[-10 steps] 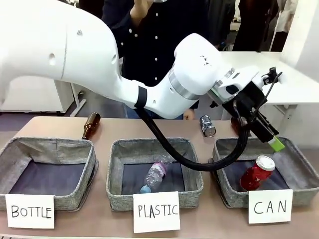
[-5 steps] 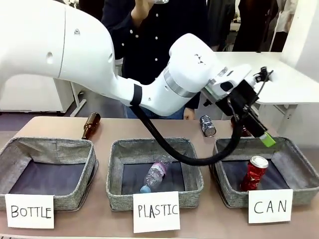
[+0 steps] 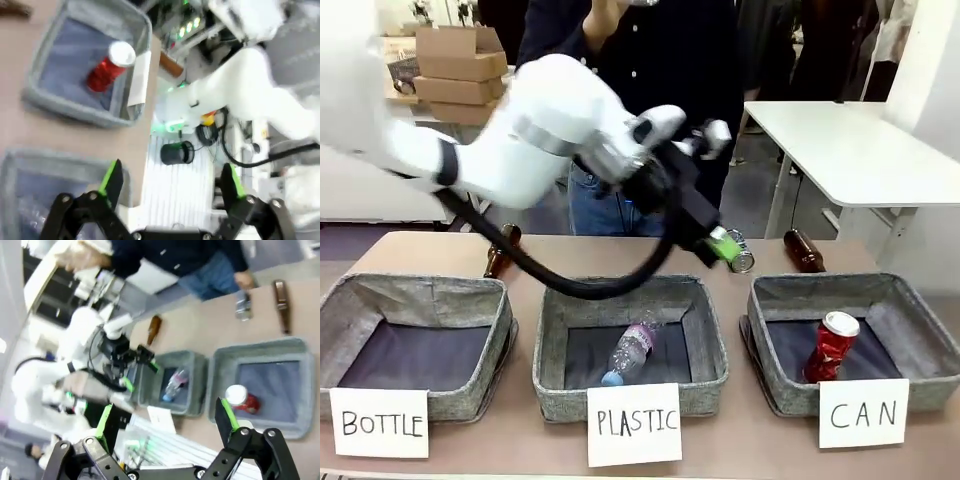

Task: Sort the can waste into the basket.
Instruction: Pick up the can waste from the table and place it in the right Fabric basket.

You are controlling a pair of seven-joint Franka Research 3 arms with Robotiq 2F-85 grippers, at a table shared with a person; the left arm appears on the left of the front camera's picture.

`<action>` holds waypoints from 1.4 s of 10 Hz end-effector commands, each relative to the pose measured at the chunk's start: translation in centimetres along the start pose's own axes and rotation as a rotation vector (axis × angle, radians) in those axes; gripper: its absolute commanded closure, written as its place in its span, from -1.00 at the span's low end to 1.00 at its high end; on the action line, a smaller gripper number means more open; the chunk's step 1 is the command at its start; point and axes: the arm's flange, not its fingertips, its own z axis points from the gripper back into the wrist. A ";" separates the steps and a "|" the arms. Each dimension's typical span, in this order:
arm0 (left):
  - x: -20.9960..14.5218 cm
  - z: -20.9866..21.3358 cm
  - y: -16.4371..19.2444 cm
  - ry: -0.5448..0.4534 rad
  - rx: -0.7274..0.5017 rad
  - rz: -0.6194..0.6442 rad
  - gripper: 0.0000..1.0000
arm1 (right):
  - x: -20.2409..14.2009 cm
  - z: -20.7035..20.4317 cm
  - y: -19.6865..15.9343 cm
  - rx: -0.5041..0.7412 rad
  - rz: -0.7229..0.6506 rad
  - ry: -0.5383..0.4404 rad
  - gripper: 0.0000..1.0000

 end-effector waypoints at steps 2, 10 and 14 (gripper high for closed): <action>-10.5 9.1 -3.8 -0.336 -0.032 0.177 -1.00 | 0.4 -8.1 2.0 0.057 -0.024 0.151 -1.00; -28.9 26.2 -7.4 -0.983 0.068 0.357 -1.00 | 0.8 -13.2 4.3 0.068 -0.102 0.286 -1.00; -28.9 26.2 -7.4 -0.983 0.068 0.357 -1.00 | 0.8 -13.2 4.3 0.068 -0.102 0.286 -1.00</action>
